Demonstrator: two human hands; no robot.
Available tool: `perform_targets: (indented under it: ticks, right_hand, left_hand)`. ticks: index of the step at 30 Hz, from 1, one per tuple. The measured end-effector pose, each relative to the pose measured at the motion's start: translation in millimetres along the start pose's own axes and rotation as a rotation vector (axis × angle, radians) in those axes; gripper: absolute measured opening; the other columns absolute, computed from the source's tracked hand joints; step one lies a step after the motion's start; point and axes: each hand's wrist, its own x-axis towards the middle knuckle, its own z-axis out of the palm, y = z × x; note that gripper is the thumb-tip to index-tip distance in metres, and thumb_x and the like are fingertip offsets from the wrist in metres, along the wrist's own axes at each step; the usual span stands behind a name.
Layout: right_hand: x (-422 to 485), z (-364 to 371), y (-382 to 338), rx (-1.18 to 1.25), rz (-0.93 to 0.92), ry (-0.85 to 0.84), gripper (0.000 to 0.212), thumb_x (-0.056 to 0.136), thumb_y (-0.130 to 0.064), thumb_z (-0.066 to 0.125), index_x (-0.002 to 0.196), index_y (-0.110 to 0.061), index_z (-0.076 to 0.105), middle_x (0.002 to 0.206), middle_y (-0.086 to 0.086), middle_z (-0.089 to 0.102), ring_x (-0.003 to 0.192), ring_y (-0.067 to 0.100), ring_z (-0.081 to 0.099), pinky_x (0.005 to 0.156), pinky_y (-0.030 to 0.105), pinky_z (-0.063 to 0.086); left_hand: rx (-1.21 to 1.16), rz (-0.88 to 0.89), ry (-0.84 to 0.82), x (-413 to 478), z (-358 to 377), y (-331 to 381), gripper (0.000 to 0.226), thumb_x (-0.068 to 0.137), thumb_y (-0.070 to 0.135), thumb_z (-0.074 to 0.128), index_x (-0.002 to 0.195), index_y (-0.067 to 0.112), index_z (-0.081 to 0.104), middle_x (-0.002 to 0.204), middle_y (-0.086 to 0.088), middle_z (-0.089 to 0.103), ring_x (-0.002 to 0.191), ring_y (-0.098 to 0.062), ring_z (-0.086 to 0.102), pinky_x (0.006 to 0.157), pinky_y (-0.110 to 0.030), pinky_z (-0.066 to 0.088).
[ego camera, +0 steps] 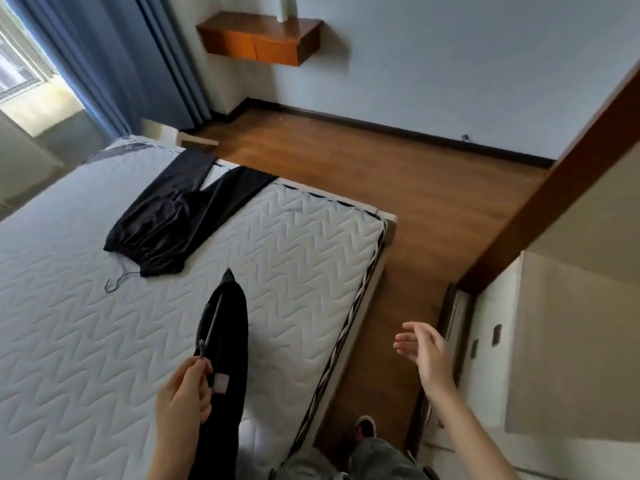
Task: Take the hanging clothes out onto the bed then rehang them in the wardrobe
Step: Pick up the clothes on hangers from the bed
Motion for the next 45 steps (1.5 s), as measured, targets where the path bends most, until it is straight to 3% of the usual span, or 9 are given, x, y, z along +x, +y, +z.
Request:
perform_targets:
  ticks: [6, 12, 18, 22, 27, 31, 36, 41, 45]
  right_hand:
    - [94, -16, -65, -0.021, -0.118, -0.055, 0.028, 0.102, -0.019, 0.042, 0.096, -0.004, 0.065, 0.079, 0.017, 0.068, 0.068, 0.024, 0.067, 0.065, 0.033, 0.054]
    - [187, -39, -104, 0.047, -0.084, 0.036, 0.03, 0.102, -0.016, 0.04, 0.094, -0.001, 0.065, 0.075, 0.013, 0.068, 0.065, 0.019, 0.068, 0.062, 0.026, 0.056]
    - [304, -62, -136, 0.029, 0.007, 0.07, 0.031, 0.102, -0.016, 0.04, 0.092, -0.003, 0.066, 0.077, 0.015, 0.069, 0.07, 0.027, 0.069, 0.069, 0.037, 0.056]
    - [373, -87, -175, -0.022, 0.027, 0.12, 0.032, 0.102, -0.014, 0.039, 0.094, 0.002, 0.065, 0.079, 0.021, 0.067, 0.066, 0.026, 0.067, 0.061, 0.029, 0.056]
    - [454, -114, -226, -0.038, 0.063, 0.181, 0.03, 0.102, -0.013, 0.041, 0.096, 0.005, 0.064, 0.084, 0.026, 0.066, 0.078, 0.038, 0.066, 0.059, 0.025, 0.058]
    - [549, -106, -271, -0.031, 0.084, 0.173, 0.028, 0.101, -0.014, 0.043, 0.095, 0.003, 0.065, 0.086, 0.025, 0.067, 0.074, 0.033, 0.066, 0.057, 0.024, 0.058]
    - [717, -56, -336, -0.022, 0.093, 0.017, 0.027, 0.1, -0.01, 0.043, 0.101, 0.008, 0.062, 0.081, 0.02, 0.064, 0.066, 0.028, 0.063, 0.056, 0.027, 0.056]
    - [841, -12, -412, -0.218, 0.041, -0.318, 0.029, 0.102, -0.014, 0.04, 0.1, 0.005, 0.062, 0.078, 0.014, 0.064, 0.062, 0.018, 0.063, 0.059, 0.028, 0.053]
    - [910, 16, -455, -0.349, 0.019, -0.544, 0.032, 0.102, -0.018, 0.04, 0.097, 0.001, 0.065, 0.079, 0.015, 0.067, 0.067, 0.021, 0.066, 0.066, 0.034, 0.055]
  left_hand:
    - [0.08, -0.04, 0.017, 35, 70, 37, 0.025, 0.097, 0.01, 0.047, 0.076, 0.001, 0.055, 0.04, 0.005, 0.03, 0.029, -0.005, 0.022, 0.043, -0.007, 0.018]
    - [0.248, -0.005, -0.048, 97, 169, 61, 0.025, 0.095, 0.005, 0.051, 0.073, -0.003, 0.058, 0.041, 0.0, 0.031, 0.029, -0.006, 0.025, 0.04, -0.007, 0.018]
    - [0.376, 0.063, -0.22, 198, 327, 77, 0.025, 0.092, 0.006, 0.052, 0.069, 0.0, 0.058, 0.043, 0.004, 0.033, 0.037, -0.011, 0.027, 0.045, -0.017, 0.019]
    - [0.357, 0.079, -0.307, 258, 433, 117, 0.026, 0.09, 0.008, 0.053, 0.065, 0.003, 0.053, 0.045, 0.005, 0.033, 0.045, -0.013, 0.027, 0.053, -0.028, 0.018]
    - [0.309, 0.135, -0.394, 324, 545, 181, 0.025, 0.085, 0.022, 0.053, 0.07, 0.003, 0.051, 0.047, 0.006, 0.031, 0.042, -0.013, 0.025, 0.052, -0.03, 0.017]
    - [0.297, 0.146, -0.395, 371, 621, 216, 0.025, 0.089, 0.022, 0.052, 0.074, 0.001, 0.052, 0.049, 0.005, 0.03, 0.042, -0.011, 0.024, 0.051, -0.029, 0.016]
    - [0.278, 0.121, -0.284, 428, 709, 238, 0.024, 0.089, 0.021, 0.052, 0.073, 0.002, 0.055, 0.05, 0.002, 0.03, 0.043, -0.012, 0.023, 0.051, -0.027, 0.017]
    - [0.199, -0.004, -0.065, 454, 775, 252, 0.024, 0.085, 0.024, 0.053, 0.068, 0.007, 0.052, 0.048, 0.005, 0.03, 0.046, -0.016, 0.024, 0.052, -0.029, 0.017]
    - [0.104, -0.098, 0.119, 457, 808, 260, 0.03, 0.096, 0.012, 0.05, 0.066, 0.006, 0.055, 0.045, 0.01, 0.03, 0.041, -0.009, 0.026, 0.052, -0.028, 0.017]
